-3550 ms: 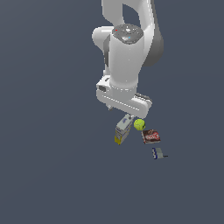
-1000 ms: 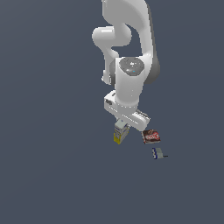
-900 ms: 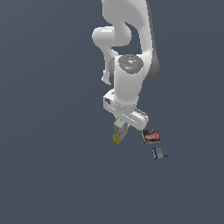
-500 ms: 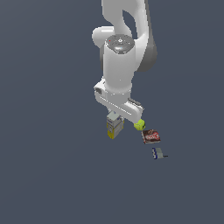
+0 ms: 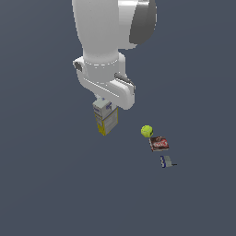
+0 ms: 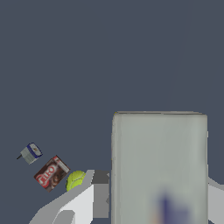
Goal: Pick up a designated object from a clutter of objects.
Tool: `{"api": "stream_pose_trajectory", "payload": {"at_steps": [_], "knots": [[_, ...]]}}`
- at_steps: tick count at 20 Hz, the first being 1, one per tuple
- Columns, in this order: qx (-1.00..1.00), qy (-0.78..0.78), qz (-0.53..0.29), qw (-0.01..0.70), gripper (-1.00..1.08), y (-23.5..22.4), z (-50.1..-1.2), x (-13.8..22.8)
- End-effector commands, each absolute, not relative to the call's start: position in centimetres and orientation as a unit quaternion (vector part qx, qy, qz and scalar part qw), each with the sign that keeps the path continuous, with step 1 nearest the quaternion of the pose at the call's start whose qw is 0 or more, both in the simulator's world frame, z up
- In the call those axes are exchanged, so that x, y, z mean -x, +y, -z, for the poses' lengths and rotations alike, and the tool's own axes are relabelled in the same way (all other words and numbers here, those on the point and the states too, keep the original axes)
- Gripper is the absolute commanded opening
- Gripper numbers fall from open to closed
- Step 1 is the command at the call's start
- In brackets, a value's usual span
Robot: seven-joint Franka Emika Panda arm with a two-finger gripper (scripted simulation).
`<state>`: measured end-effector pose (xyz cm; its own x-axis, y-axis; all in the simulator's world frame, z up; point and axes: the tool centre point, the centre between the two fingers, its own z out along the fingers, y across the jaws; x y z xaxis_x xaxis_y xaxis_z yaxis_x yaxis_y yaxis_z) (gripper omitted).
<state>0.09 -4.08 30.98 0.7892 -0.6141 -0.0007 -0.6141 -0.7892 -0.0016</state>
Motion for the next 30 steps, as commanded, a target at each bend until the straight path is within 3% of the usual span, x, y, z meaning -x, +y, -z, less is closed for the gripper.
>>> {"api": "stream_pose_trajectory", "payload": {"at_steps": [1, 15, 30], "knots": [[0.946, 0.324, 0.000, 0.001, -1.00, -5.7, -33.6, 0.1], [0.946, 0.324, 0.000, 0.000, -1.00, -13.3, -45.9, 0.3], [0.946, 0.324, 0.000, 0.000, -1.00, -15.6, -49.6, 0.0]]}}
